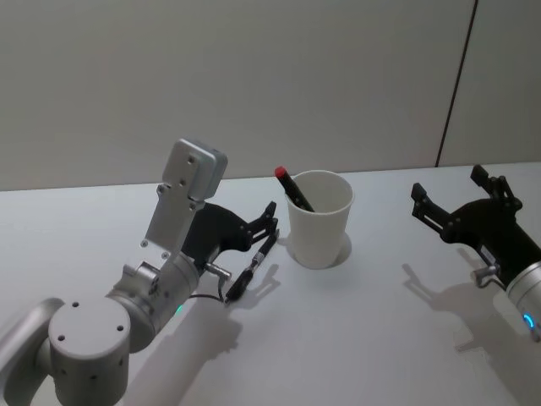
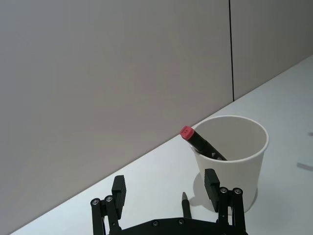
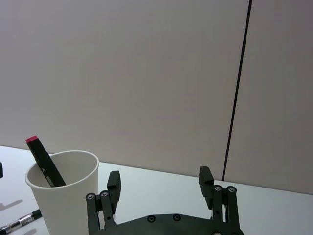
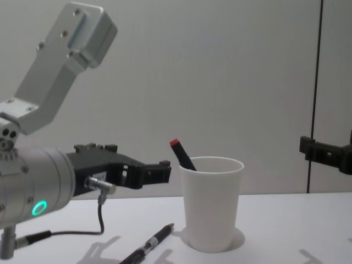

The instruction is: Place the pen into the pen holder.

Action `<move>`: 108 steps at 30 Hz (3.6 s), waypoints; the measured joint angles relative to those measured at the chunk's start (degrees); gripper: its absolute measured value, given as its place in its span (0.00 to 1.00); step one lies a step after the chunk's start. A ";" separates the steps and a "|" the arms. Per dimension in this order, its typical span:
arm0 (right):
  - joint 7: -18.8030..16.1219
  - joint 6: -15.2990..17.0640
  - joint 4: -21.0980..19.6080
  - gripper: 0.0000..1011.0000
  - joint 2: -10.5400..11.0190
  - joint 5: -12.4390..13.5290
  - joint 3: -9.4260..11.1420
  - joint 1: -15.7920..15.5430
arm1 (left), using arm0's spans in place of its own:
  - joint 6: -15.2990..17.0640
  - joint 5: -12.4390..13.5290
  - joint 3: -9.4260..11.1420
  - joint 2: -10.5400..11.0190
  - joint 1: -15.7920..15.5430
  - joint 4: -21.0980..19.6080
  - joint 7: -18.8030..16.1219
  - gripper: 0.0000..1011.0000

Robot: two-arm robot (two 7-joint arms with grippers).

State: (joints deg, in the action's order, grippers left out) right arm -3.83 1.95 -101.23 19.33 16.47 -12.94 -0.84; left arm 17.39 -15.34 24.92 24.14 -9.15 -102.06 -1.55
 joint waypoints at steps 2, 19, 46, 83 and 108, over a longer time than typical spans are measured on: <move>0.00 0.00 0.00 0.99 0.00 0.00 0.00 0.00 | 0.07 -0.38 0.02 -0.06 0.18 0.01 0.02 0.99; 0.00 0.00 0.00 0.99 0.00 0.00 0.00 0.00 | 1.66 -2.88 0.00 -0.88 0.28 2.30 4.18 0.99; 0.00 0.00 0.00 0.99 0.00 0.00 0.00 0.00 | 4.35 -0.88 0.72 -1.20 1.57 5.19 5.29 0.99; 0.00 0.00 0.00 0.99 0.00 0.00 -0.01 0.00 | 0.65 -1.83 0.24 0.03 5.69 6.05 1.94 0.99; 0.00 0.00 0.00 0.99 0.00 0.00 0.00 0.00 | 0.30 -1.99 0.12 0.00 5.95 6.33 1.85 0.82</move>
State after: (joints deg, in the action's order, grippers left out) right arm -3.82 1.95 -101.23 19.33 16.46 -12.94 -0.84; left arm 17.69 -17.33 25.05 24.15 -3.20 -95.73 0.31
